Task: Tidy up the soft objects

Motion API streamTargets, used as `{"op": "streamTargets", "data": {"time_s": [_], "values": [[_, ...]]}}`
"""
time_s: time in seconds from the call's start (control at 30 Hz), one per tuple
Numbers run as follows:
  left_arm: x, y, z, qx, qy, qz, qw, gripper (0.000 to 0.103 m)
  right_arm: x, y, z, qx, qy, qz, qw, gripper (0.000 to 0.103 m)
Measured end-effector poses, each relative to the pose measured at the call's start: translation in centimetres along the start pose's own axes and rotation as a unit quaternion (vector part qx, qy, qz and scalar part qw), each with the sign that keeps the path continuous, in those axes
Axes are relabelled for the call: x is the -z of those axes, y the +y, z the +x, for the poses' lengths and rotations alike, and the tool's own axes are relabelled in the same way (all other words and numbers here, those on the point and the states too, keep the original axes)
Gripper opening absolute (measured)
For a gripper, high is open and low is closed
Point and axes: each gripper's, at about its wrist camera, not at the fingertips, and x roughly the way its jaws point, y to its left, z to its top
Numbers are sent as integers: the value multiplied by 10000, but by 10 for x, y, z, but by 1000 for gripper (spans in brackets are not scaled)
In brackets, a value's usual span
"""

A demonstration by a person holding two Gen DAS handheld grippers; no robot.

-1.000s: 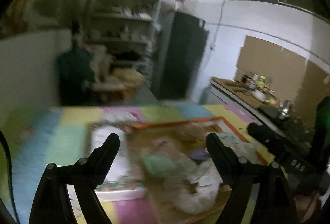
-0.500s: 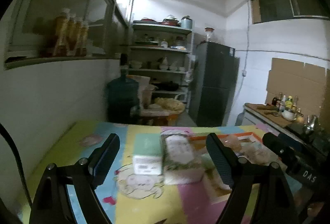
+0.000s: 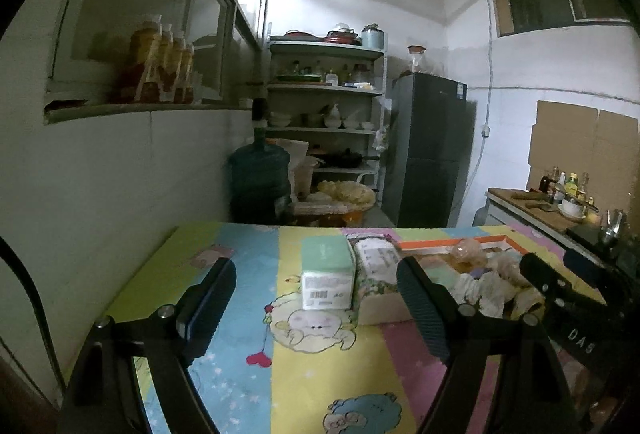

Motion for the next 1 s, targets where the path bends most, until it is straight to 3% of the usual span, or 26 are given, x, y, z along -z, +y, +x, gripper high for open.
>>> {"op": "streamTargets", "data": {"time_s": [0.57,1.0], "values": [[28,-8,-15,-285,313,5,9991,83,23,-13,-17,141,276,107,9995,78],[38,-17,-17,-345,453,79,9983,83,28,-14,-28,194,165,83,9996,78]]}}
